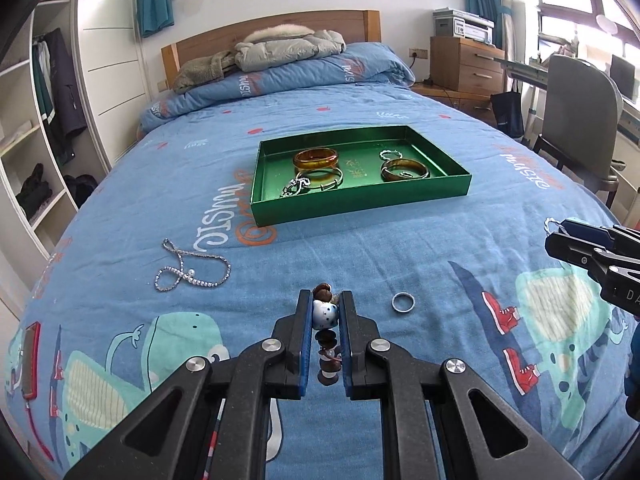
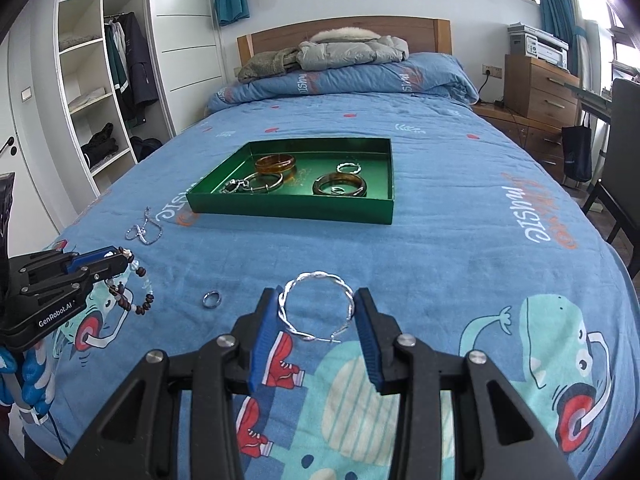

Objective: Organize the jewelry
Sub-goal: 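Carry the hoop and beaded bracelet into the green tray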

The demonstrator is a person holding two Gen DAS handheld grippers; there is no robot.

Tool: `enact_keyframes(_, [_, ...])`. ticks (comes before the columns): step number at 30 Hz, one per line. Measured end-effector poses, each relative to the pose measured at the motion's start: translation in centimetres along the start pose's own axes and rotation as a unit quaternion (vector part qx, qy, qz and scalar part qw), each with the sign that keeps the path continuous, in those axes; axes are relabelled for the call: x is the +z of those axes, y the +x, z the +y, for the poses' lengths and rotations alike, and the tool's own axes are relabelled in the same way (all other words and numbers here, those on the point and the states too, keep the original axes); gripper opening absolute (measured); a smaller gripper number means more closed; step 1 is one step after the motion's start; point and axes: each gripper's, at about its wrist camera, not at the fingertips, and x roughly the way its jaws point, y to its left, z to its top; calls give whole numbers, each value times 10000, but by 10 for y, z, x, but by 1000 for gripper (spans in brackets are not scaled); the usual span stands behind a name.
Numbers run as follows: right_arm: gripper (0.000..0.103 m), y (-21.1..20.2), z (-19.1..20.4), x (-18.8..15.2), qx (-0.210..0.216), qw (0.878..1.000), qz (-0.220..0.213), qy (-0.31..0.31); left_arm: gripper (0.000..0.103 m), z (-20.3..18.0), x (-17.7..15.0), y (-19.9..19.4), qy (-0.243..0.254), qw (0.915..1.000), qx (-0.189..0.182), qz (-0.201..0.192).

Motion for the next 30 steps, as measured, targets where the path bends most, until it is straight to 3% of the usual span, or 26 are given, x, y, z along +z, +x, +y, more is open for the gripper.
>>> enact_keyframes(18, [37,-75,25,1,-59,9987,-467,-188,12,-10,2,-76,266,9966,318,-712])
enact_keyframes(30, [37,-86,33,20,0,9970,-716,-280,12,-9,33,-102,296,9914,419,-1201])
